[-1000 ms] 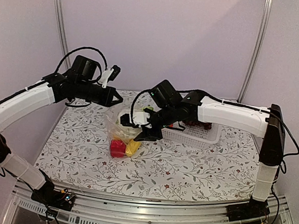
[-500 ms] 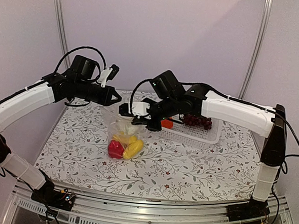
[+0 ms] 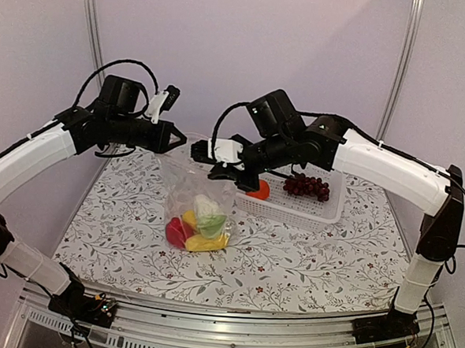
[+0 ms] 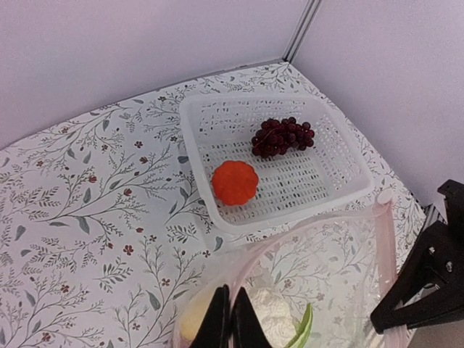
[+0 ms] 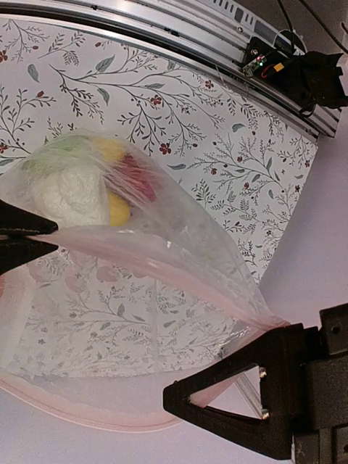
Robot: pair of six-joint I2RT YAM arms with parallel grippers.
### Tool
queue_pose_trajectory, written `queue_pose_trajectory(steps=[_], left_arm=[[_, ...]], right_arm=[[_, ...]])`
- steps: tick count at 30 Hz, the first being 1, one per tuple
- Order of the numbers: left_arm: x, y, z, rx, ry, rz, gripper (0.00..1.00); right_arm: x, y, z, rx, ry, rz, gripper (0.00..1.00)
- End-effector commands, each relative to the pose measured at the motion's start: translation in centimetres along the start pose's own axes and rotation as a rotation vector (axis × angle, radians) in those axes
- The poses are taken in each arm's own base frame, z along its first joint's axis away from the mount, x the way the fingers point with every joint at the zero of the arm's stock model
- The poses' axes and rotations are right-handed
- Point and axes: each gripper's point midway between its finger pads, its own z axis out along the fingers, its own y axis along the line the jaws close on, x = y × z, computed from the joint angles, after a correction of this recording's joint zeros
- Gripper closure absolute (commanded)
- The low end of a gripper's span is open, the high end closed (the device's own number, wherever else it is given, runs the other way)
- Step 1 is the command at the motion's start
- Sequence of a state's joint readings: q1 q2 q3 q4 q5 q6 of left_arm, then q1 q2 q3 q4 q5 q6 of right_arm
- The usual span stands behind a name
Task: Place the food in the zip-top bag and seal the zipper
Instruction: Adjust the zipper food storage bag at the center of the board.
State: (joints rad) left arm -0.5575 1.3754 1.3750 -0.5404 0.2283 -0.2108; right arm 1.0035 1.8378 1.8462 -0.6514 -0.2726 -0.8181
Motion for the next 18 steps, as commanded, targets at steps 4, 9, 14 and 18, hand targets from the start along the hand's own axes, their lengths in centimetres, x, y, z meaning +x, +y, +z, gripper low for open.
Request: queue_pose_trajectory(steps=[4,9,14,18], left_arm=[[0.9,1.0,1.5,-0.010,0.023,-0.012,0.98],[0.9,1.4,1.3,-0.035,0.017,-0.009,1.00],[0.7,1.4,0.5,-0.045,0.017,-0.004,1.00],[0.2,0.8,-0.2,-0.028,0.012,0.001,0.97]], right_arm=[[-3.2,-0.9,-3.3,0.044,-0.094,0.025,1.00],[-1.6,0.1,-1.6,0.006,-0.057,0.049,1.00],[-2.1,0.3,-2.0,-0.008,-0.075,0.062,0.97],[-3.0,-0.1,-3.7,0.015,-0.101,0.060,0.70]])
